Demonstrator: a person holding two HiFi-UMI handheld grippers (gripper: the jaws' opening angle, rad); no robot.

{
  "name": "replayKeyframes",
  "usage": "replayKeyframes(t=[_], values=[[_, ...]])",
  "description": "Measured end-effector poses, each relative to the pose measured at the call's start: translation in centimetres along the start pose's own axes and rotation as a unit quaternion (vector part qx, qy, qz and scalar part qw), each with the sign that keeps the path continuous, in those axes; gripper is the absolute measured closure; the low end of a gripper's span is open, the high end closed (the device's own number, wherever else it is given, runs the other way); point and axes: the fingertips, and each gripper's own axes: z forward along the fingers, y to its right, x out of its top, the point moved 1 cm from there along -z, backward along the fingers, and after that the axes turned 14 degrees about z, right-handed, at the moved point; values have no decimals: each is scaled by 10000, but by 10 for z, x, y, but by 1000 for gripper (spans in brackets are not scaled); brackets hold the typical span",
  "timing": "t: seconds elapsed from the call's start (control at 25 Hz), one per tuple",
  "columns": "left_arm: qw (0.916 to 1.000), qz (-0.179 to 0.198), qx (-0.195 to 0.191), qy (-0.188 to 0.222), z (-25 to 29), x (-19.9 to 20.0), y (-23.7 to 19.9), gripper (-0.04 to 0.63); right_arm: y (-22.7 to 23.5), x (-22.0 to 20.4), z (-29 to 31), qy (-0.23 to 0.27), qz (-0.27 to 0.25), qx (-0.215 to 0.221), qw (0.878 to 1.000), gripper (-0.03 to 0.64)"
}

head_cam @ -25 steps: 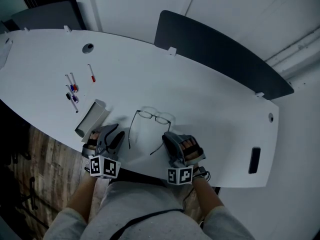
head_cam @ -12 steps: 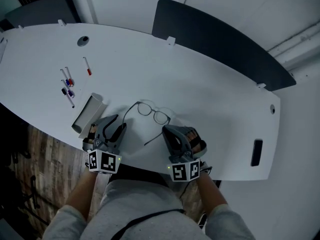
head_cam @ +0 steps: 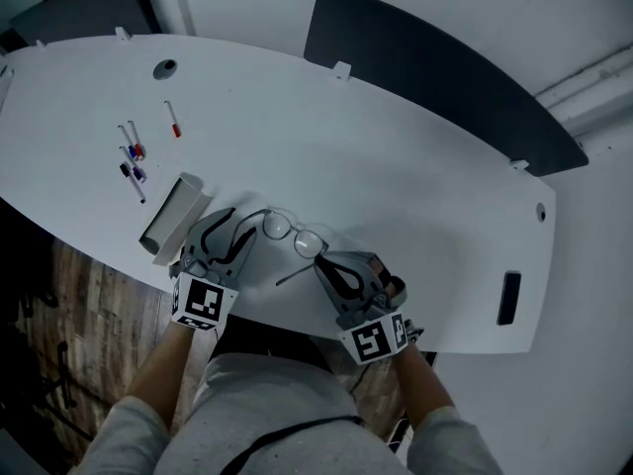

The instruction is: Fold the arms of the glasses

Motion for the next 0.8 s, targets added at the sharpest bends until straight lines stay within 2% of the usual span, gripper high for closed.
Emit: replayKeyframes(t=[0.08,0.2,0.24,0.28,0.32,0.4,0.6,0.8], values=[[9998,-26,-101,160,1,5,3,403,-4,-1,-2,35,236,162,9996,581],[9988,159,-228,412,-2,16,8,409,-12,-5,-5,35,523,525,9972,581],[9984,229,-225,466,-3,20,9,436,-15,-7,-5,13,617,673,9958,581],[9981,272,-208,513,-5,23,9,504,-17,-10,-6,-19,712,811,9942,581],[9979,261,-196,551,-7,26,11,544,-19,-13,-6,-61,797,915,9926,581],[9980,124,-202,579,-12,27,18,563,-22,-18,-7,-164,913,1008,9906,581],[9981,-27,-271,544,-21,27,33,565,-18,-30,-8,-495,1334,903,9857,581],[9988,-101,-217,416,-25,29,38,565,-11,-29,-5,-732,1728,531,9808,580]])
